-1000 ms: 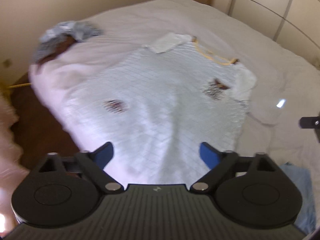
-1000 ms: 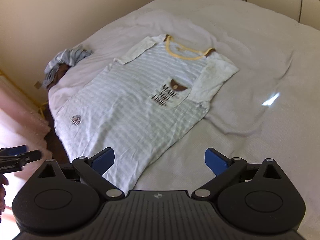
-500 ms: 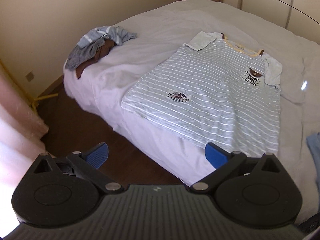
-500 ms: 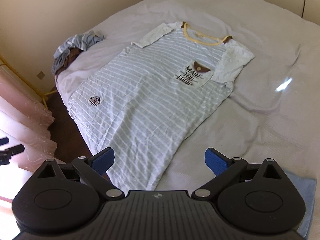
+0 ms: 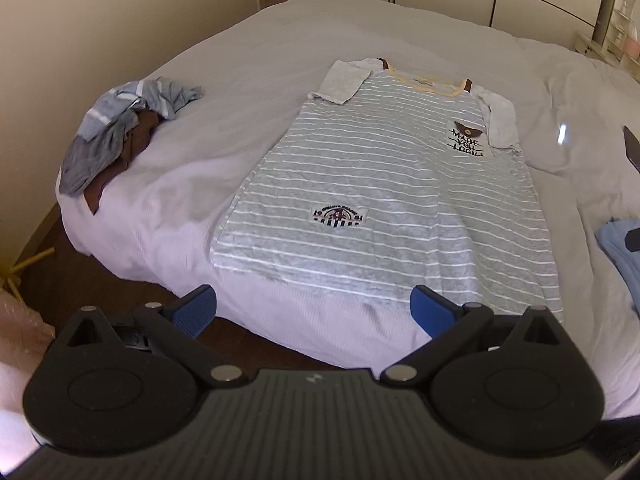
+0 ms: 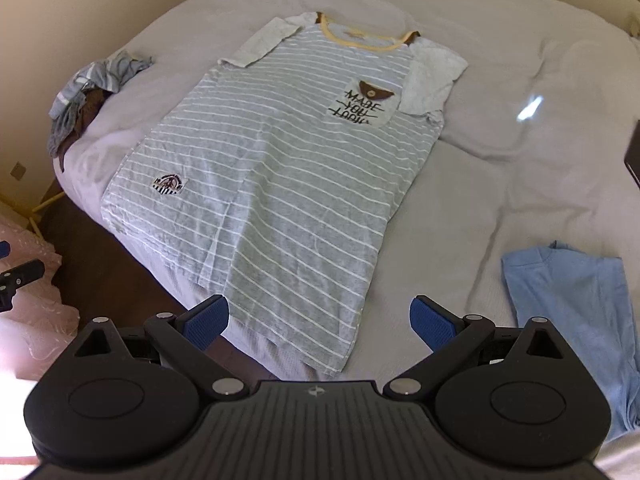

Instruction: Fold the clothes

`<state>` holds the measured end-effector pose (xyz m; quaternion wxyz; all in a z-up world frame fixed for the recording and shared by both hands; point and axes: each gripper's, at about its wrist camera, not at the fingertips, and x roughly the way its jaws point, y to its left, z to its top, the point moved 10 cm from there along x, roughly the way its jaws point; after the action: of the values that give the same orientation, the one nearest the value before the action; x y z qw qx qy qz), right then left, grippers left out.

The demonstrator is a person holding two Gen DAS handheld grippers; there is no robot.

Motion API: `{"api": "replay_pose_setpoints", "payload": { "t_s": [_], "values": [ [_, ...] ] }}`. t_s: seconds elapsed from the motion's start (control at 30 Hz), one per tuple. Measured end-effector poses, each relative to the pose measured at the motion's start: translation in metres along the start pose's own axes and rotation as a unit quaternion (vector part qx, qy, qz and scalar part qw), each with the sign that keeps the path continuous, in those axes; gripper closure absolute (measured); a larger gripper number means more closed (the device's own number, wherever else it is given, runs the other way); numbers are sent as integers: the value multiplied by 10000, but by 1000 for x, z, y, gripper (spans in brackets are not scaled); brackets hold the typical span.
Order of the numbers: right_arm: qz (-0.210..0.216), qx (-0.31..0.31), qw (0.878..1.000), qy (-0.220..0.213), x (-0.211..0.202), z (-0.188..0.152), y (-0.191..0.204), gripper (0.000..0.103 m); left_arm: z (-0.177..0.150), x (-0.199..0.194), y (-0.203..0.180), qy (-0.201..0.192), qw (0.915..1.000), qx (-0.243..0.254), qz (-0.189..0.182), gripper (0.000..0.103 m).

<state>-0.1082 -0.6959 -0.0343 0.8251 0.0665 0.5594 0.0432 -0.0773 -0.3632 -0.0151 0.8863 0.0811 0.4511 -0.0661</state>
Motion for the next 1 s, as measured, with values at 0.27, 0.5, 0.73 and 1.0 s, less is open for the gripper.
{"api": "replay_pose_setpoints", "payload": {
  "t_s": [0.27, 0.5, 0.73, 1.0],
  "values": [
    [219, 229, 9995, -14, 12, -6, -12, 4, 7, -5, -13, 214, 9994, 242, 139, 1],
    [408, 205, 9989, 100, 25, -16, -19, 4, 6, 8, 1, 178, 9957, 799, 440, 1],
    [36, 216, 9997, 89, 31, -24, -18, 6, -5, 66, 40, 106, 9724, 2269, 533, 10],
    [-817, 454, 9953, 259, 42, -35, 13, 6, -42, 160, 37, -357, 8932, 4472, -301, 32]
  ]
}}
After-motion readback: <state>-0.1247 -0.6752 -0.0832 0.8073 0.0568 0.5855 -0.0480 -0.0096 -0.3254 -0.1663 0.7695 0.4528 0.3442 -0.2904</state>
